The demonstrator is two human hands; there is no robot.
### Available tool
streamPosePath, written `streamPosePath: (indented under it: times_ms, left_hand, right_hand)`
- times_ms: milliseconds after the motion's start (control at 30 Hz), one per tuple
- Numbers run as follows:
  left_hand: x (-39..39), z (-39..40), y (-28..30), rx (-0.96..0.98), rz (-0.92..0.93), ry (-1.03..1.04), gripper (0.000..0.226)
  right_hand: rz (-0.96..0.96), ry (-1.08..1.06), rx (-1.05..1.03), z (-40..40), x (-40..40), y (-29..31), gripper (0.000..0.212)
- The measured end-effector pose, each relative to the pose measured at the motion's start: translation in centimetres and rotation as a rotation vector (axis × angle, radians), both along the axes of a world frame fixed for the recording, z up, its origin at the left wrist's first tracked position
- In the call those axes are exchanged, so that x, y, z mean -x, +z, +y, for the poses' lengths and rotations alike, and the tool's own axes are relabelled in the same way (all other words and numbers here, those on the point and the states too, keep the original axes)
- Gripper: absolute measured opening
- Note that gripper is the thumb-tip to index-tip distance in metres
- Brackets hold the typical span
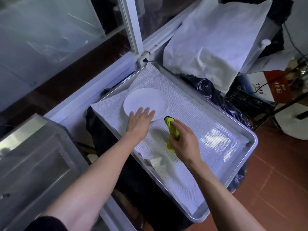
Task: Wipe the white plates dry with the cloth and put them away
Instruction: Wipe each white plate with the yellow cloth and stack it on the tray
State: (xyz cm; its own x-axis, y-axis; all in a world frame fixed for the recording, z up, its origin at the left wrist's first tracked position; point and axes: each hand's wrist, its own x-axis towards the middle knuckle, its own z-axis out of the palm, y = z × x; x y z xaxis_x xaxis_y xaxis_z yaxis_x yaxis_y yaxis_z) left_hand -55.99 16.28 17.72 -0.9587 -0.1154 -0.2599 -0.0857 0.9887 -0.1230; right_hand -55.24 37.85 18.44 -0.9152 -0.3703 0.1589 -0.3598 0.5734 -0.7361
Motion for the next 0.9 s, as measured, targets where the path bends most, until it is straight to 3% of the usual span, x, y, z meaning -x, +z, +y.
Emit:
streamPosePath:
  times_ms: [200, 400, 600, 733, 900]
  left_hand:
    - [1.0, -0.7, -1.5, 0.005, -0.028, -0.003, 0.088]
    - [0.5, -0.4, -2.1, -0.016, -0.094, -0.011, 0.086]
    - [-1.7, 0.5, -0.4, -0.090, -0.046, 0.019, 0.040]
    - [-4.3, 1.1, 1.6, -0.118, -0.034, 0.031, 0.026]
    - [-9.4, 0.6, 3.4, -0.160, 0.004, 0.062, 0.041]
  right_hand:
    - [0.011, 0.021, -0.011, -0.1, 0.7, -0.4, 0.034]
    - [-0.003, 0.000, -0.030, 0.1, 0.2, -0.9, 0.043]
    - [-0.017, 0.005, -0.053, 0.4, -0.5, -0.3, 0.045]
    - [-0.008, 0.014, -0.055, 0.0, -1.3, 0.8, 0.050]
    - [0.037, 0.059, -0.032, -1.8, -3.1, 2.5, 0.054]
